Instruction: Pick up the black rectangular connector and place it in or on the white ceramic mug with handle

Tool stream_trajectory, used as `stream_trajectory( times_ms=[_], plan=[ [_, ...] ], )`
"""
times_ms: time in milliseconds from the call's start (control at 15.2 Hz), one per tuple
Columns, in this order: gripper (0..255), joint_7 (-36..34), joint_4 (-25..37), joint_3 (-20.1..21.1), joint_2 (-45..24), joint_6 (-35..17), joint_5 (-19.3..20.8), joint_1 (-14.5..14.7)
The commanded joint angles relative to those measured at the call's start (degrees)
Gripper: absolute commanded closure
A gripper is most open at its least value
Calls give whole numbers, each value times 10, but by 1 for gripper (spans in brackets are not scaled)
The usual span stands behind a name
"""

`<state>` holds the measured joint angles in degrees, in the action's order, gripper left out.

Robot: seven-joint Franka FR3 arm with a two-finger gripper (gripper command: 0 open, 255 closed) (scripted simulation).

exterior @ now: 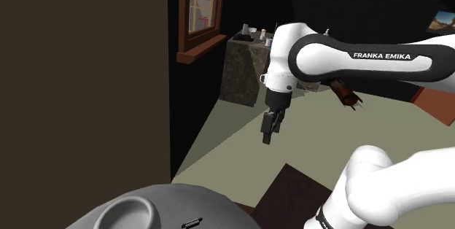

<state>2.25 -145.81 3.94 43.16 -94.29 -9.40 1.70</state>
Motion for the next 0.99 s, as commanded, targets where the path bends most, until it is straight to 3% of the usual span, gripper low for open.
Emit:
stream_trajectory(
  times_ms=[0,528,924],
  plan=[
    [0,-23,-17,26,-11,-39,-18,11],
    [0,-111,-52,131,-94,-198,-70,49],
    [0,-188,-39,214,-203,-322,-73,58]
  ],
)
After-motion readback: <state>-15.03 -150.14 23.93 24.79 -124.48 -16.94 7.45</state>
